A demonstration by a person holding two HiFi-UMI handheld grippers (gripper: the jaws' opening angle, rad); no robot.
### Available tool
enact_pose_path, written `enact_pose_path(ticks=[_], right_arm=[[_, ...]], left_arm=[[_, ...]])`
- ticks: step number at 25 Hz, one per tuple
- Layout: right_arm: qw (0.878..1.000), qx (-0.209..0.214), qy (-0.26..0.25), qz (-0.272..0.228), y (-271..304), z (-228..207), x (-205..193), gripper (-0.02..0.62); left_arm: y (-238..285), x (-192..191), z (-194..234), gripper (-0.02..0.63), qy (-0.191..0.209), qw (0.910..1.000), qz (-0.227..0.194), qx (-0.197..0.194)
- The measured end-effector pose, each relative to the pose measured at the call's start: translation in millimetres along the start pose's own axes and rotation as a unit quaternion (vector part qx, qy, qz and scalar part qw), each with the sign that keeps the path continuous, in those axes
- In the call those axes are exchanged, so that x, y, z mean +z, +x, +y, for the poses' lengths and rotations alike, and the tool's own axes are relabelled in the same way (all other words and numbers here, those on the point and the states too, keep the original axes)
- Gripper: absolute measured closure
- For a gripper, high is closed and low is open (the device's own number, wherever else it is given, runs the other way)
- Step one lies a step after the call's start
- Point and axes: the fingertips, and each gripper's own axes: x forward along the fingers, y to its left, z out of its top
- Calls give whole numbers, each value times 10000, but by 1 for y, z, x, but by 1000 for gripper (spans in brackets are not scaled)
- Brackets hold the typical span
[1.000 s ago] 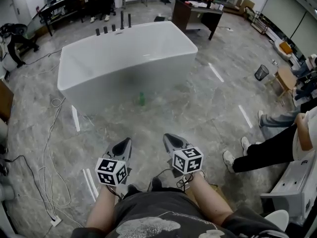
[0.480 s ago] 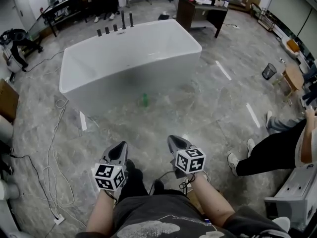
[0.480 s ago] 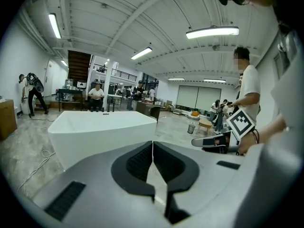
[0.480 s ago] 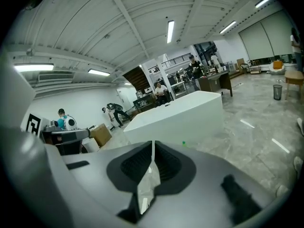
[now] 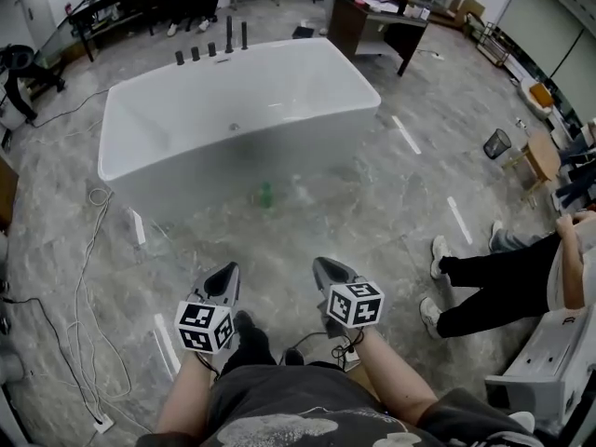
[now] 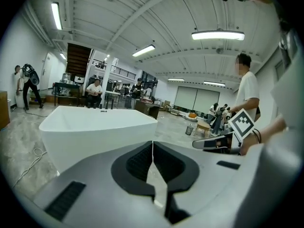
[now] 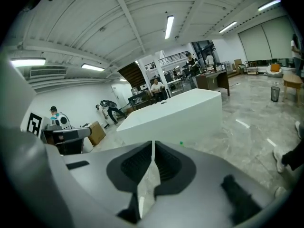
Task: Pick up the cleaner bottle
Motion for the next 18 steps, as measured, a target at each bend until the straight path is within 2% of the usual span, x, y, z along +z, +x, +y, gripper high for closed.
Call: enact_pose_path(ticks=[11, 14, 18], right_arm=[[9994, -342, 42, 76, 103, 25, 39, 561], [9984, -510, 168, -171, 116, 26, 52, 561], [9963, -744, 373, -212, 129, 28, 58, 561]], left_arm=[[33, 25, 118, 591, -291, 9996, 48, 42], [39, 26, 138, 591, -360, 9993, 68, -61], [44, 34, 157, 591, -469, 9984, -7, -320]])
